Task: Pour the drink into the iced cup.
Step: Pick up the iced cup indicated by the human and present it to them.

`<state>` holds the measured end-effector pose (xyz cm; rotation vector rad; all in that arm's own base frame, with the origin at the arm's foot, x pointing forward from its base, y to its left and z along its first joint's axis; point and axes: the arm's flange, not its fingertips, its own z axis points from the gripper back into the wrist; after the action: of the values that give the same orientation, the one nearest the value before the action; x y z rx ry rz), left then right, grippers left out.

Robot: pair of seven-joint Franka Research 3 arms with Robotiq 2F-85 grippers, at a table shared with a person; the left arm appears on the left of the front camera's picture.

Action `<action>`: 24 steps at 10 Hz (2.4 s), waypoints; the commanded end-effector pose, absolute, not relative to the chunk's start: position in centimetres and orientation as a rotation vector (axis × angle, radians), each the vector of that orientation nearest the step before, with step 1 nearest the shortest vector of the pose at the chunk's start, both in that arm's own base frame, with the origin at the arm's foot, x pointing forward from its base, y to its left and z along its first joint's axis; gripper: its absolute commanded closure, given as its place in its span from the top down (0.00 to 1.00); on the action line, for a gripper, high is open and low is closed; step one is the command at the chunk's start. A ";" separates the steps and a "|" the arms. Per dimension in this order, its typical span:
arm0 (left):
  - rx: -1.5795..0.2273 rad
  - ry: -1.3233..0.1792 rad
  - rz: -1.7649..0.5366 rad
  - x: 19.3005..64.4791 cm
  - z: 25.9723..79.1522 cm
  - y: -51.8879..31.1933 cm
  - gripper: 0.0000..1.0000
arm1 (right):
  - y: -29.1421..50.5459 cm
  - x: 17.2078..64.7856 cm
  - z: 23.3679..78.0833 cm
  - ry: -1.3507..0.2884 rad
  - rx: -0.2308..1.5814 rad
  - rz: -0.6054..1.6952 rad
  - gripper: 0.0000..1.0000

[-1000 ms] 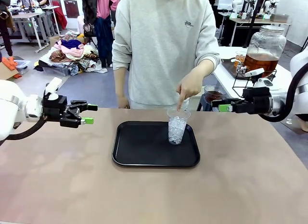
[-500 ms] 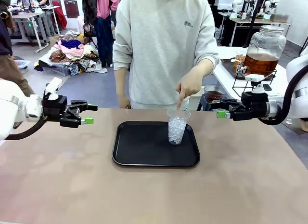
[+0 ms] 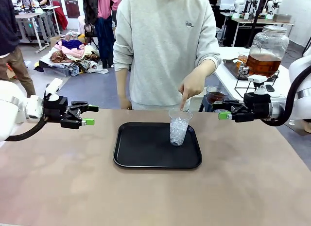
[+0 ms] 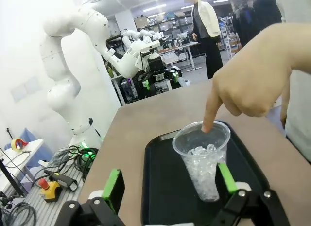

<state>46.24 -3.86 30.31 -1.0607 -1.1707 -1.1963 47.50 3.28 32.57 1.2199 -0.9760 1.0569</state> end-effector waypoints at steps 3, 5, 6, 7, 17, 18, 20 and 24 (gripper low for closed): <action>-1.065 -1.177 -1.193 46.3 30.5 -4.0 1.00 | 5.6 48.6 29.3 -1.149 1.166 1.167 1.00; -1.065 -1.177 -1.193 46.3 30.5 -4.0 1.00 | 6.3 49.0 27.5 -1.191 1.155 1.191 1.00; -1.065 -1.177 -1.193 46.3 30.5 -4.0 1.00 | 6.7 49.1 26.6 -1.197 1.140 1.183 1.00; -1.065 -1.177 -1.193 46.3 30.5 -4.0 1.00 | 7.1 49.4 25.7 -1.197 1.114 1.177 1.00; -1.065 -1.177 -1.193 46.3 30.5 -4.0 1.00 | 7.6 49.9 23.5 -1.173 1.132 1.137 1.00; -1.065 -1.177 -1.193 46.3 30.5 -4.0 1.00 | 8.2 50.1 23.3 -1.180 1.138 1.139 1.00; -1.065 -1.177 -1.193 46.3 30.5 -4.0 1.00 | 9.3 50.5 22.7 -1.192 1.133 1.132 1.00; -1.065 -1.177 -1.193 46.3 30.5 -4.0 1.00 | 10.9 51.2 21.9 -1.184 1.166 1.111 1.00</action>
<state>46.25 -3.86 30.31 -1.0607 -1.1708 -1.1963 50.35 10.07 22.13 1.1746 -1.1647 1.1257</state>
